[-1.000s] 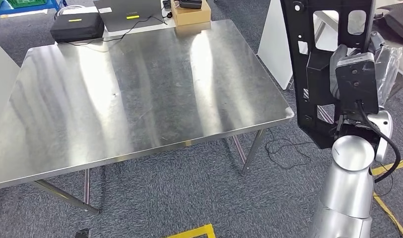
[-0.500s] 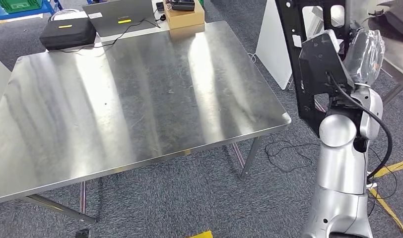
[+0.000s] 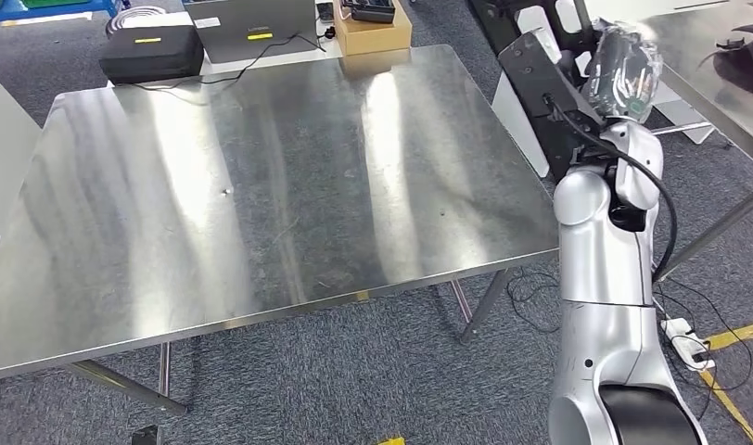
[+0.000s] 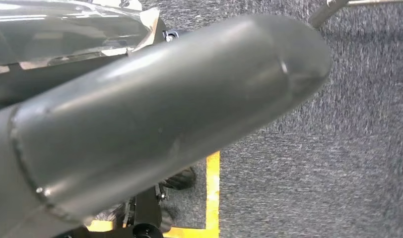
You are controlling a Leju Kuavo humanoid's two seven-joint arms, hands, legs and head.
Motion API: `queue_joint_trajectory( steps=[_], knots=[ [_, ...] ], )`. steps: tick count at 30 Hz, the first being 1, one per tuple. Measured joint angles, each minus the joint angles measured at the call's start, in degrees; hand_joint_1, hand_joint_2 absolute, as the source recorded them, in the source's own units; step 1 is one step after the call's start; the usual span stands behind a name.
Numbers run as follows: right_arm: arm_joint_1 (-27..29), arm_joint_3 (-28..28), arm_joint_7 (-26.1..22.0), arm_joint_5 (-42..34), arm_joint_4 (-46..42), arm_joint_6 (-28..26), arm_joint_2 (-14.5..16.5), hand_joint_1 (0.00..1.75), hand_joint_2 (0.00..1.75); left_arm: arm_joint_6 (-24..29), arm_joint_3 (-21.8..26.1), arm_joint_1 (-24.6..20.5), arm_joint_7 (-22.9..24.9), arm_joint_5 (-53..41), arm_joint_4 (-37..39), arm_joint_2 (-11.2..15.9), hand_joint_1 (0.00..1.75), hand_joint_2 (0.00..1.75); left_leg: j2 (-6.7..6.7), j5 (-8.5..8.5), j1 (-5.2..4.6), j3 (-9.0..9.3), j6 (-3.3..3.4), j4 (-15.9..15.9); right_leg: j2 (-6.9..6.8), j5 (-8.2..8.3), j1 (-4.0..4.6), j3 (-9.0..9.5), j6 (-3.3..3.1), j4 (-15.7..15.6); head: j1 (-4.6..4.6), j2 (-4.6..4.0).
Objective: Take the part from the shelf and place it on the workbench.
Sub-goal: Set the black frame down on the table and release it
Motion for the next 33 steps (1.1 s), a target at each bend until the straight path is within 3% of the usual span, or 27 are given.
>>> queue_joint_trajectory(
  steps=[2, 5, 6, 8, 10, 11, 12, 13, 16, 18, 20, 22, 23, 25, 27, 28, 30, 32, 33],
  knots=[
    [-0.3, 0.4, -0.2, 0.0, 1.3, -0.6, 1.0, 1.75, 1.75, 0.1, 0.5, -0.1, 0.0, 0.1, 0.0, -0.2, 0.00, 0.00, -0.69, -0.17, -0.31, -0.21, -0.26, 0.3, 0.97, 2.22, 0.19, 2.84, -0.50, -5.8, -0.06, 0.00],
    [-0.6, 0.8, -0.2, 0.2, 3.5, -1.1, 2.4, 1.75, 1.75, 0.1, 1.4, 0.0, 0.0, 0.4, 0.0, -0.2, 0.00, 0.00, -1.56, -0.30, -0.17, -0.58, -0.99, 0.6, 0.40, 2.78, 0.23, 3.50, -1.31, -6.9, -0.02, 0.00],
    [-0.6, 0.9, -0.2, 0.4, 4.1, -1.1, 2.9, 1.75, 1.75, 0.2, 1.6, 0.1, 0.0, 0.5, 0.0, -0.2, 0.00, 0.00, -1.25, -0.73, -0.08, -0.86, -1.38, 1.1, 0.04, 2.86, 0.08, 3.62, -1.59, -7.0, -0.07, 0.00],
    [-0.8, 1.2, -0.1, 0.9, 4.8, -1.1, 3.8, 1.75, 1.75, 0.5, 2.1, 0.1, 0.0, 0.7, 0.0, -0.1, 0.00, 0.00, 0.03, -3.15, 0.26, -2.73, -2.32, 5.1, -0.67, 2.90, -0.30, 3.90, -2.03, -7.2, -0.35, 0.00],
    [-0.9, 1.5, 0.2, 1.7, 5.6, -1.1, 4.5, 1.75, 1.75, 1.0, 2.7, 0.0, 0.0, 1.1, 0.0, -0.1, 0.00, 0.00, 0.94, -6.45, 0.95, -6.36, -3.29, 12.2, -1.31, 2.79, -0.34, 3.99, -2.21, -7.2, -0.56, 0.00],
    [-0.9, 1.7, 0.4, 2.2, 6.0, -0.9, 4.9, 1.75, 1.75, 1.2, 3.0, 0.1, 0.0, 1.3, 0.0, -0.1, 0.00, 0.00, 1.11, -7.33, 1.34, -7.99, -3.69, 15.1, -1.64, 2.75, -0.39, 3.99, -2.23, -7.2, -0.55, 0.00],
    [-0.9, 1.8, 0.6, 2.7, 6.5, -0.8, 5.3, 1.75, 1.75, 1.4, 3.3, 0.1, 0.0, 1.5, 0.0, -0.1, 0.00, 0.00, 1.27, -7.17, 1.70, -8.79, -4.04, 16.1, -1.96, 2.68, -0.50, 3.99, -2.20, -7.2, -0.57, 0.00],
    [-0.9, 2.0, 0.6, 3.1, 6.8, -0.6, 5.8, 1.75, 1.75, 1.6, 3.6, 0.1, 0.0, 1.7, 0.0, -0.1, 0.00, 0.00, 1.51, -6.00, 2.05, -8.45, -4.35, 15.0, -2.27, 2.60, -0.66, 4.03, -2.09, -7.2, -0.59, 0.00],
    [-1.0, 2.2, 0.7, 4.2, 7.5, -0.1, 7.4, 1.75, 1.75, 1.9, 4.6, 0.0, 0.0, 1.9, 0.0, -0.1, 0.00, 0.00, 3.78, -0.79, 2.62, -2.87, -5.04, 3.9, -3.08, 2.05, -0.82, 4.48, -1.23, -7.1, -0.75, 0.00],
    [-1.4, 2.2, 0.7, 4.6, 7.9, 0.1, 8.1, 1.75, 1.75, 2.1, 5.2, -0.2, 0.0, 2.0, 0.0, -0.2, 0.00, 0.00, 4.25, -0.24, 2.38, -1.40, -4.45, 1.0, -3.55, 1.77, -0.44, 4.70, -0.54, -7.1, -0.73, 0.00],
    [-1.6, 2.3, 0.8, 4.9, 8.2, 0.2, 8.7, 1.75, 1.75, 2.2, 5.6, -0.2, 0.0, 2.0, -0.1, -0.2, 0.00, 0.00, 3.13, -0.28, 2.05, -1.56, -3.21, 1.1, -4.10, 1.60, -0.43, 4.94, 0.20, -7.3, -0.55, 0.00],
    [-1.8, 2.3, 0.8, 5.2, 8.4, 0.2, 9.0, 1.75, 1.75, 2.2, 5.9, -0.1, 0.0, 1.9, -0.1, -0.2, 0.00, 0.00, 2.31, -0.08, 1.97, -1.42, -2.09, 0.9, -3.67, 0.53, -0.71, 4.33, 0.57, -5.8, -0.39, 0.00],
    [-1.8, 2.2, 0.8, 5.5, 8.5, 0.2, 9.1, 1.75, 1.75, 2.2, 6.0, -0.1, 0.0, 1.9, -0.1, -0.2, 0.00, 0.00, 1.90, 0.04, 1.98, -1.32, -1.59, 0.8, -3.01, -0.74, -0.78, 3.07, 0.41, -3.3, -0.26, 0.00],
    [-1.9, 2.2, 0.8, 5.9, 8.8, 0.1, 9.0, 1.75, 1.75, 2.0, 6.3, -0.2, 0.0, 1.7, -0.1, -0.2, 0.00, 0.00, 0.99, 0.00, 1.73, -1.33, -0.91, 0.8, -1.72, -4.07, -0.59, -1.19, -0.26, 5.2, -0.06, 0.00],
    [-1.7, 2.2, 1.0, 6.8, 9.2, 0.0, 8.8, 1.75, 1.75, 1.8, 6.5, -0.1, -0.1, 1.5, -0.1, -0.1, 0.00, 0.00, -0.18, -0.06, 1.35, -1.31, -0.67, 0.8, -1.29, -5.60, -0.28, -4.67, -0.42, 11.2, 0.00, 0.00],
    [-1.7, 2.1, 1.2, 7.3, 9.5, 0.0, 8.7, 1.75, 1.75, 1.6, 6.6, -0.1, -0.1, 1.3, -0.1, -0.1, 0.00, 0.00, -0.81, -0.07, 1.15, -1.28, -0.63, 0.8, -1.16, -4.95, -0.10, -4.85, -0.31, 10.9, 0.03, 0.00],
    [-1.7, 2.0, 1.4, 8.6, 9.9, -0.2, 8.5, 1.75, 1.75, 1.3, 6.7, -0.1, -0.3, 0.9, -0.1, -0.1, 0.00, 0.00, -1.94, -0.10, 0.85, -1.16, -0.61, 0.8, -0.62, -1.48, 0.30, -1.99, -0.19, 3.6, 0.09, 0.00],
    [-1.9, 2.0, 1.5, 10.0, 10.2, -0.9, 8.4, 1.75, 1.75, 0.9, 6.9, -0.1, -0.7, 0.6, -0.1, -0.2, 0.00, 0.00, -2.77, -0.24, 0.49, -1.20, -0.72, 1.0, 0.19, 1.71, 0.69, 1.42, -0.79, -4.2, 0.09, 0.00],
    [-1.9, 2.0, 1.7, 10.8, 10.4, -1.3, 8.3, 1.75, 1.75, 0.7, 7.0, 0.0, -1.1, 0.4, -0.1, -0.1, 0.00, 0.00, -2.99, -0.36, 0.34, -1.29, -0.59, 1.2, 0.40, 2.46, 0.78, 2.21, -1.06, -5.9, 0.05, 0.00]
  ],
)
